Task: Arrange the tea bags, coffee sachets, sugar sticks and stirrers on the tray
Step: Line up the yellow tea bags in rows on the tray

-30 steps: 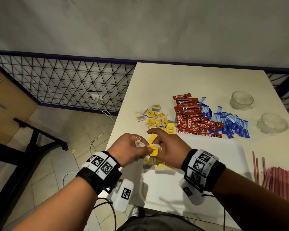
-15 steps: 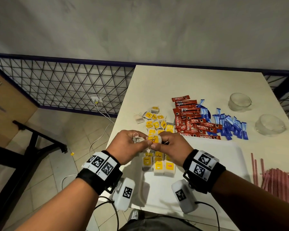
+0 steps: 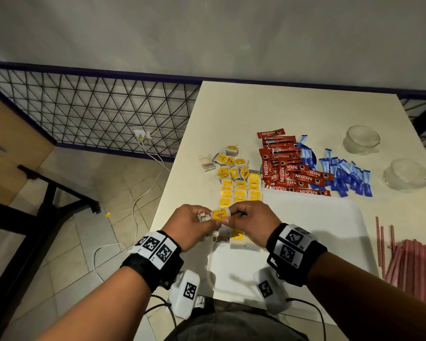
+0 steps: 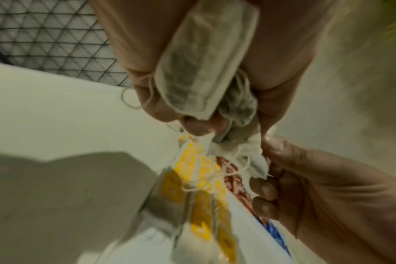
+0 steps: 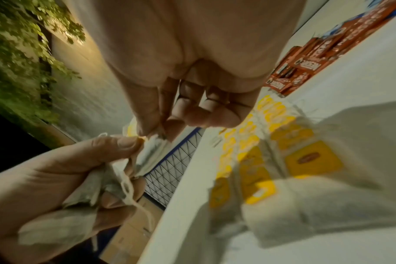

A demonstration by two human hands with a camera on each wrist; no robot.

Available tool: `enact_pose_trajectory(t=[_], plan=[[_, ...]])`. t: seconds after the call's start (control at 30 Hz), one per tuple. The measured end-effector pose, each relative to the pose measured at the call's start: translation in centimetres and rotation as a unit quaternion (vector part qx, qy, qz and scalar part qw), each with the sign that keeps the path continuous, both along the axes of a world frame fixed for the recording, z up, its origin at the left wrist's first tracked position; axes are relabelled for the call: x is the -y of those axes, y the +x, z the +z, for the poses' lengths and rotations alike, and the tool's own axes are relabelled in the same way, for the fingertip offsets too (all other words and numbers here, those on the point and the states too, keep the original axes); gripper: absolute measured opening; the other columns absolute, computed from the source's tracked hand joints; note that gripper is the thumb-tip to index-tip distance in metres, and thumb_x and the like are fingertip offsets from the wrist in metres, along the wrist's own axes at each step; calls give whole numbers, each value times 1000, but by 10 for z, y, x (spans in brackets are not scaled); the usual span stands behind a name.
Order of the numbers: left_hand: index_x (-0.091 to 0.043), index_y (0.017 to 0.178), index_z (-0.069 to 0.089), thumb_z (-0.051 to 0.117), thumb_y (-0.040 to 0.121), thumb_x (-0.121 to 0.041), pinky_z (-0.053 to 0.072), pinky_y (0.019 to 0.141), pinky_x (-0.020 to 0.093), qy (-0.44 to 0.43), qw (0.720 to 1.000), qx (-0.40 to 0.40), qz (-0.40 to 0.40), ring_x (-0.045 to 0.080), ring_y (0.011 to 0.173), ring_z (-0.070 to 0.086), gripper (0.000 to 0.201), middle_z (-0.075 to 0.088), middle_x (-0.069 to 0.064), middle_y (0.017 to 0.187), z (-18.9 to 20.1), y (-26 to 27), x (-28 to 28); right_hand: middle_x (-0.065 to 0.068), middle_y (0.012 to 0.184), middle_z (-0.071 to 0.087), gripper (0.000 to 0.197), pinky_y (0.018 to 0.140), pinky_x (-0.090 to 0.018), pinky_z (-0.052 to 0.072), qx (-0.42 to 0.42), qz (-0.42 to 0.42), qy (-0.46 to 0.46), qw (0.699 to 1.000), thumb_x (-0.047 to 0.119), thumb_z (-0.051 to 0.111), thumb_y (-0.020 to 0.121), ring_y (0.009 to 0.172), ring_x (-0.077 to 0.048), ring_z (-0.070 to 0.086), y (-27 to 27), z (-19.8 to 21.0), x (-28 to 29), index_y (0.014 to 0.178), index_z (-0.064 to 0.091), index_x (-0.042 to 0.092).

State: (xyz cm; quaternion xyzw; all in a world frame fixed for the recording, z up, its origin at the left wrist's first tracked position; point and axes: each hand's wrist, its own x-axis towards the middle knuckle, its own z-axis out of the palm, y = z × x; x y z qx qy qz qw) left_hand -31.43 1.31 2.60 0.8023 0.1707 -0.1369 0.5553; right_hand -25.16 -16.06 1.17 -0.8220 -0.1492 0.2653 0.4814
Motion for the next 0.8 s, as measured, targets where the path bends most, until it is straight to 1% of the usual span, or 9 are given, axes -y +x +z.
enact_pose_trajectory(t=[0.07, 0.13, 0.23, 0.33, 0.43, 0.5, 0.6, 0.73, 0.8], plan=[[-1, 71, 66, 73, 83, -14, 38, 46, 18, 18, 999, -39, -4, 10, 41, 47, 19, 57, 0, 50, -17, -3, -2, 14, 74, 64, 10, 69, -17, 45, 20, -2, -71, 997, 24, 71, 82, 74, -4, 59, -1, -11, 7, 76, 67, 31], [-1, 74, 69, 74, 81, -19, 39, 48, 18, 43, 996, -79, -22, 10, 43, 48, 20, 61, 3, 54, -31, -5, -4, 12, 89, 68, 6, 81, -23, 49, 44, 26, -151, 987, 26, 66, 84, 89, -9, 62, -1, -20, 16, 87, 68, 31], [-4, 79, 72, 74, 80, -24, 40, 55, 22, 49, 992, -107, -54, 10, 50, 50, 20, 69, 11, 67, -43, -7, -6, 7, 111, 62, 20, 88, -25, 45, 69, 121, -260, 955, 32, 61, 89, 104, -13, 58, -3, -25, 21, 109, 66, 28], [-5, 78, 71, 74, 78, -26, 41, 60, 26, 62, 987, -122, -85, 11, 53, 48, 22, 64, 10, 64, -48, -5, -3, 7, 121, 55, 28, 96, -29, 42, 94, 163, -304, 934, 38, 55, 92, 113, -16, 52, -7, -29, 19, 118, 61, 30], [-16, 62, 64, 75, 78, -27, 39, 58, 23, 84, 982, -137, -95, 10, 49, 46, 22, 55, -3, 54, -52, -1, 0, 7, 123, 52, 30, 97, -30, 41, 106, 171, -315, 927, 39, 56, 92, 114, -17, 50, -11, -34, 17, 120, 58, 31], [-18, 63, 63, 75, 78, -29, 43, 62, 27, 104, 981, -142, -87, 13, 55, 52, 22, 59, -1, 58, -54, 1, 3, 6, 122, 53, 29, 95, -28, 42, 117, 174, -319, 924, 38, 56, 92, 113, -17, 50, -12, -36, 15, 120, 57, 30], [-24, 65, 59, 73, 79, -34, 49, 73, 30, 144, 979, -138, -43, 21, 79, 64, 23, 69, 6, 79, -55, 1, 6, 5, 120, 54, 29, 91, -28, 43, 139, 180, -324, 918, 36, 55, 93, 110, -18, 51, -13, -40, 13, 120, 56, 28], [-19, 60, 53, 68, 81, -37, 48, 70, 29, 202, 966, -146, -62, 24, 82, 65, 31, 68, 6, 74, -55, 3, 10, 5, 116, 55, 27, 87, -28, 44, 150, 184, -327, 915, 36, 56, 93, 105, -18, 53, -14, -45, 11, 118, 56, 27], [-20, 68, 60, 67, 82, -39, 48, 73, 29, 222, 959, -155, -83, 22, 86, 64, 25, 68, 4, 80, -54, 4, 11, 4, 113, 56, 27, 84, -27, 43, 162, 186, -328, 912, 36, 56, 92, 103, -18, 53, -15, -48, 12, 117, 55, 26]])
